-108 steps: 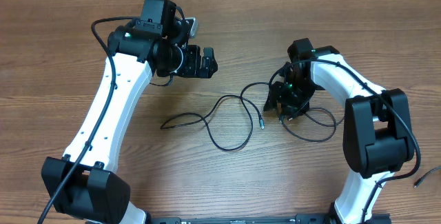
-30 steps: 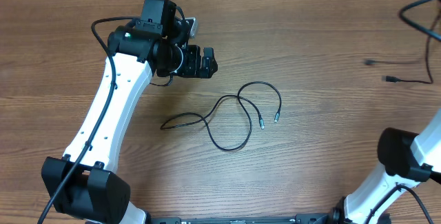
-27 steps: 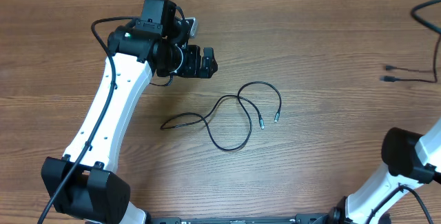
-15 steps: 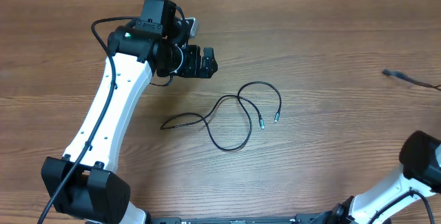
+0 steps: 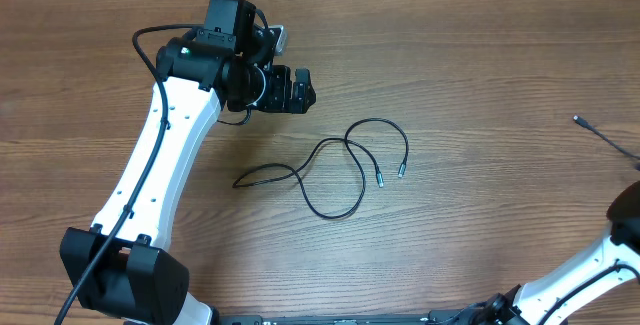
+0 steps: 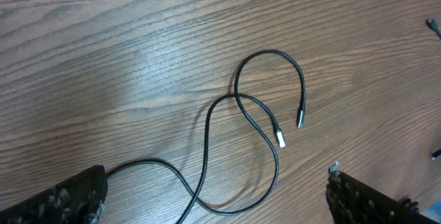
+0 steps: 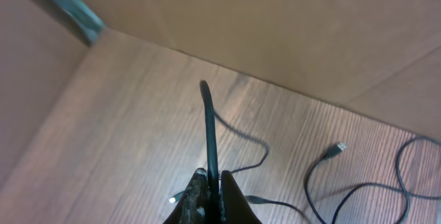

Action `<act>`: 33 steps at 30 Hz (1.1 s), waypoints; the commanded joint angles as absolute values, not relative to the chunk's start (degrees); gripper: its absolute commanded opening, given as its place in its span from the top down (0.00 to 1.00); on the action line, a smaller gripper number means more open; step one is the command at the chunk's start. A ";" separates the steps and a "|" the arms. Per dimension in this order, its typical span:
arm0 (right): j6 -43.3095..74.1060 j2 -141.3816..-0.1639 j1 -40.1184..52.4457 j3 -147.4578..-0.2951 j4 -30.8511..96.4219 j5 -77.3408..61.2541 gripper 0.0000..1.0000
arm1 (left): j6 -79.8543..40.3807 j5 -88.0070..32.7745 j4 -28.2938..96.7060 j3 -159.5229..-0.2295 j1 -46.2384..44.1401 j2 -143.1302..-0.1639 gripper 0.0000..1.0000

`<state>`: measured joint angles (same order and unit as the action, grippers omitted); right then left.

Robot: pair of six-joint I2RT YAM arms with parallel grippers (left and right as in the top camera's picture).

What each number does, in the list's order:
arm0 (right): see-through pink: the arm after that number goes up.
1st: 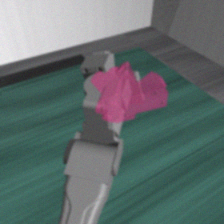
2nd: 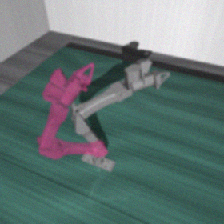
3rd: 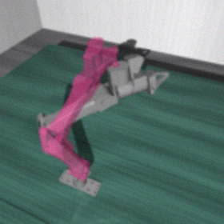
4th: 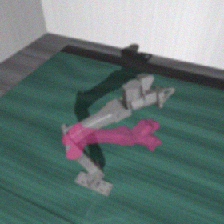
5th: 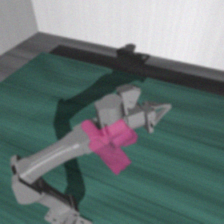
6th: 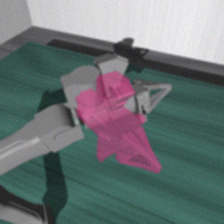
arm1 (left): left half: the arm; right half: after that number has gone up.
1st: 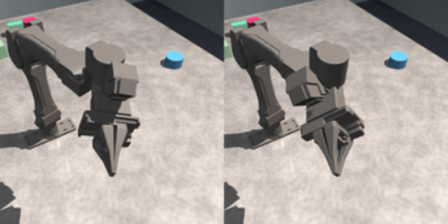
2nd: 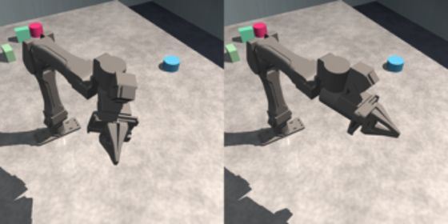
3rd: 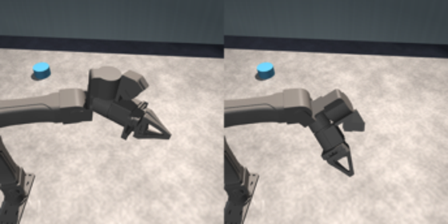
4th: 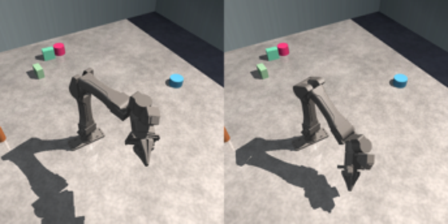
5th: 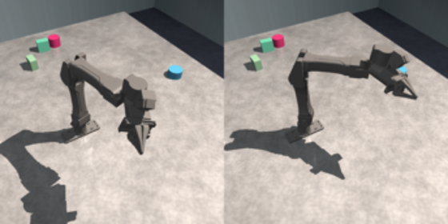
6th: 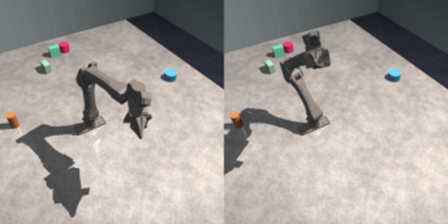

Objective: Untangle cables

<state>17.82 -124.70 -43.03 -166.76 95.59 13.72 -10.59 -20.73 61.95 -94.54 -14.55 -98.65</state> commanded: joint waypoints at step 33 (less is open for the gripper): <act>21.45 -139.55 -49.67 -145.53 90.28 10.66 0.96 | -10.33 -20.34 61.91 -95.35 -14.74 -99.22 0.00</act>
